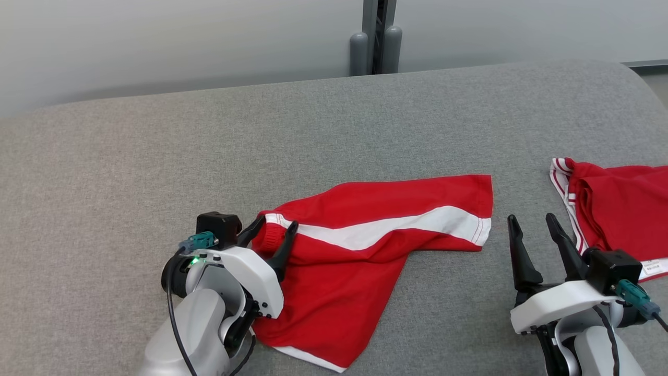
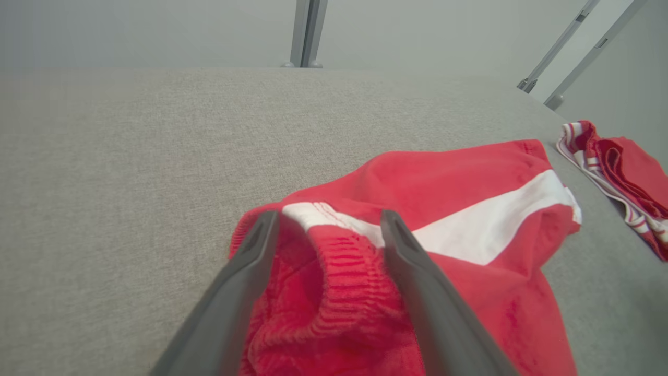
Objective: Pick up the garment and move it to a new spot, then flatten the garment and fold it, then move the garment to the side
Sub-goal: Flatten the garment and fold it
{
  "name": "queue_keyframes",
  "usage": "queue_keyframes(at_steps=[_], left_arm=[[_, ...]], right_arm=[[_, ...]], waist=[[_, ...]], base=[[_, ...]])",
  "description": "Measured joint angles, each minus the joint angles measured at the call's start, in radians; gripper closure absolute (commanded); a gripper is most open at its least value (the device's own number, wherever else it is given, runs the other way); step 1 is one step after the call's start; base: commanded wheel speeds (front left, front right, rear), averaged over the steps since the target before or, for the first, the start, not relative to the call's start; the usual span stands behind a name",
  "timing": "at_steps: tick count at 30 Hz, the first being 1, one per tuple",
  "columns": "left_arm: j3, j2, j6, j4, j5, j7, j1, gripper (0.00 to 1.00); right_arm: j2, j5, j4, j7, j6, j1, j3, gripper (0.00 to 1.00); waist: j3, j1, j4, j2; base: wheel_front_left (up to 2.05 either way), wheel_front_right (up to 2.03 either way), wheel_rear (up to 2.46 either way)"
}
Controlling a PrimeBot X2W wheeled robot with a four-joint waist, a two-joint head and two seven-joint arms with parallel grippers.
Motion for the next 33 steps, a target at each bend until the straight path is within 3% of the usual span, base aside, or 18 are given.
queue_keyframes(at_steps=[8,10,12,13,22,33], left_arm=[[-0.041,0.006,0.000,0.053,-0.070,0.030,-0.036,0.00],[-0.056,0.009,0.000,0.056,-0.083,0.036,-0.036,0.16],[-0.073,0.012,0.000,0.056,-0.095,0.043,-0.036,0.88],[-0.081,0.013,0.000,0.056,-0.102,0.043,-0.036,1.00],[-0.115,0.029,0.000,0.034,-0.142,-0.058,-0.036,1.00],[-0.148,0.051,0.000,-0.058,-0.113,-0.125,-0.031,1.00]], right_arm=[[0.002,-0.002,0.005,0.000,0.000,0.000,0.002,0.00],[0.003,-0.002,0.007,0.000,0.000,0.000,0.003,0.00],[0.003,-0.003,0.010,0.000,0.000,0.001,0.003,0.00],[0.003,-0.005,0.010,0.000,0.000,0.001,0.004,0.00],[0.003,-0.007,0.012,0.000,0.000,0.008,-0.002,0.00],[0.004,0.053,0.070,0.000,0.000,-0.025,-0.012,0.00]], waist=[[-0.004,0.0000,-0.005,-0.0001],[-0.009,0.0000,-0.004,0.0000],[-0.014,0.0000,-0.003,0.0000],[-0.017,0.0000,-0.002,0.0000],[-0.039,0.0000,0.016,0.0000],[-0.026,0.0000,0.067,0.0000]], base=[[0.00,0.00,0.00],[0.00,0.00,0.00],[0.00,0.00,0.00],[0.00,0.00,0.00],[0.00,0.00,0.00],[0.00,0.00,0.00]])
